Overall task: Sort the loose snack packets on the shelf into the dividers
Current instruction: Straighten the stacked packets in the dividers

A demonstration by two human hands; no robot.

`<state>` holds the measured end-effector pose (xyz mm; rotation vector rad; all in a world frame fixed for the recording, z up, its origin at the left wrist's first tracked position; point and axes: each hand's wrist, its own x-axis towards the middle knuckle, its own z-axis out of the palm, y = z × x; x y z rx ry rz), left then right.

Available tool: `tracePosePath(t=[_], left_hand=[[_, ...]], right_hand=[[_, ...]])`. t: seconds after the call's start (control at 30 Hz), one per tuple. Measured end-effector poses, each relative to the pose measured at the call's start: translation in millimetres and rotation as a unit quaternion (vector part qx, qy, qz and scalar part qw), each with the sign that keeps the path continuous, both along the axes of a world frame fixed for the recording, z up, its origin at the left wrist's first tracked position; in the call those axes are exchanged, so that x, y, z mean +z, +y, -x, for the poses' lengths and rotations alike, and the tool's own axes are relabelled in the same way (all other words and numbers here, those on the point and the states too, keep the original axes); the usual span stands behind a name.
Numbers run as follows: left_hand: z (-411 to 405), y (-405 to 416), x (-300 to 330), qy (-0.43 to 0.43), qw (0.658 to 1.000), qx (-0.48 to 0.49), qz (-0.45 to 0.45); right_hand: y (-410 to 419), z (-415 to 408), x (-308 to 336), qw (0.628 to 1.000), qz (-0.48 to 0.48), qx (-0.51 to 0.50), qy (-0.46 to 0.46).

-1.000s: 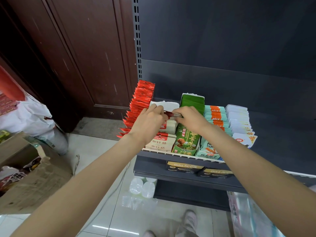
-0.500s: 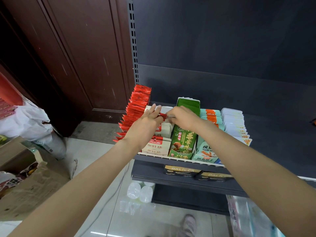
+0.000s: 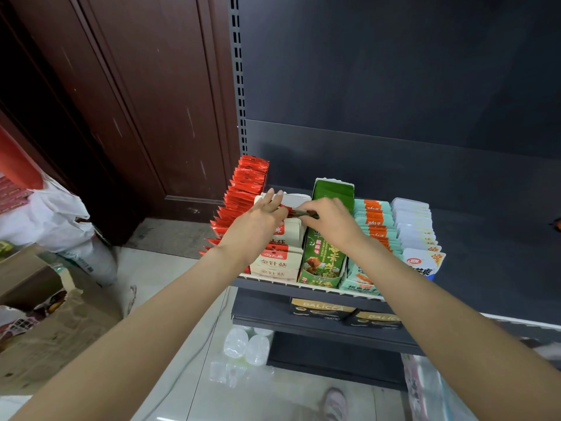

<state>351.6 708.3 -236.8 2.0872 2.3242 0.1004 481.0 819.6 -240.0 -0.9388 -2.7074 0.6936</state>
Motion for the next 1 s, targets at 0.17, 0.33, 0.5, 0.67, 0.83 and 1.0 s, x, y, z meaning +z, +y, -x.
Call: tracePosePath(t=[0.17,0.33,0.5,0.67,0.83,1.0], left_hand=[[-2.6,-2.6,10.3,-0.009,1.0,0.005,0.002],[2.5,0.3,17.5,-0.025,0.999,0.045,-0.019],[0.9,11.9,4.3,-0.022,0.998,-0.038,-0.038],[5.0,7.1,-8.5,-0.038,0.991,-0.096,-0.087],[12.7,-13.8,-14.1,-0.035,0.984,-0.11,-0.134],[11.0,-19.9,-24.4,-0.042,0.986,-0.106,-0.121]], right_hand=[[0.6,9.5,0.5,1.0,0.007,0.005,-0.016],[8.5,14.2,5.2,0.999,0.046,-0.016,-0.01],[11.3,13.9,-4.7,0.999,-0.009,0.007,-0.05],[8.8,4.1,6.9,0.998,0.04,0.036,-0.033],[-4.1,-15.7,13.1,0.997,-0.022,-0.022,0.078],[-14.0,-17.4,7.7,0.999,-0.018,0.032,0.023]])
